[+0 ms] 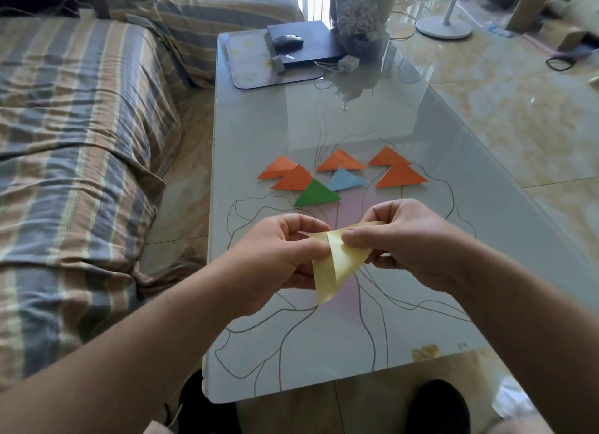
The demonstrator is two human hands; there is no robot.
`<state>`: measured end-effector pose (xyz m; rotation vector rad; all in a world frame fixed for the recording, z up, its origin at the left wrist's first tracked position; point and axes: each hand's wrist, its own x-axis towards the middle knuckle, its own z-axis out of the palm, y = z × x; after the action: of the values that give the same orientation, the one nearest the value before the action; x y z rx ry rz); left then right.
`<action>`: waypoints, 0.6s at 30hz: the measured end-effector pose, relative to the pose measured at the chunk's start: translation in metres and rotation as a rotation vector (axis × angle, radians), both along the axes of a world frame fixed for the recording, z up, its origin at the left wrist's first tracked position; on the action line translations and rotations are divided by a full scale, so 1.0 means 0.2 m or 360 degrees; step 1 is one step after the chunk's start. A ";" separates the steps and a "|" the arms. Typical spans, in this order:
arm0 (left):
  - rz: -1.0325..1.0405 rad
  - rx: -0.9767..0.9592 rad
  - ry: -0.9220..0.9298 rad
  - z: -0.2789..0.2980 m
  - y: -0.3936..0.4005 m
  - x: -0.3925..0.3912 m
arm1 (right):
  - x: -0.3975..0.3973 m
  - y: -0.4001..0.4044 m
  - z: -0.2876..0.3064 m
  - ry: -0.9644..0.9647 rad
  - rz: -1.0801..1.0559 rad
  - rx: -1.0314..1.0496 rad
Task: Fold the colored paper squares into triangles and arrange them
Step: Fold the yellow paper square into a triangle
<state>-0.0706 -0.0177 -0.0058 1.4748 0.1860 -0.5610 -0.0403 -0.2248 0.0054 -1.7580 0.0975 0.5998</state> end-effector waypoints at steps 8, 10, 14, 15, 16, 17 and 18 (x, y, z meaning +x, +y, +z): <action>0.0011 -0.0018 0.0047 -0.01 -0.01 0.00 | -0.01 -0.01 -0.01 -0.0047 -0.0008 -0.0049; 0.0017 0.0010 0.0044 -0.01 -0.01 0.00 | -0.01 -0.01 -0.01 -0.0064 0.0005 -0.0062; 0.0058 0.0090 -0.0085 -0.03 -0.02 0.00 | -0.01 0.00 -0.02 -0.0114 0.0056 -0.0108; 0.0074 0.0115 -0.0126 -0.04 -0.02 -0.01 | -0.01 0.00 -0.02 -0.0126 0.0070 -0.0107; 0.0082 0.0140 -0.0172 -0.04 -0.02 -0.01 | -0.02 0.00 -0.02 -0.0141 0.0082 -0.0095; 0.0087 0.0167 -0.0228 -0.04 -0.02 -0.01 | -0.02 -0.01 -0.01 -0.0164 0.0095 -0.0079; 0.0090 0.0205 -0.0292 -0.05 -0.01 -0.01 | -0.02 -0.01 -0.01 -0.0194 0.0114 -0.0069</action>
<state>-0.0722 -0.0200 -0.0151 1.6318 0.1213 -0.3710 -0.0435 -0.2277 0.0035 -1.8423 -0.0380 0.5442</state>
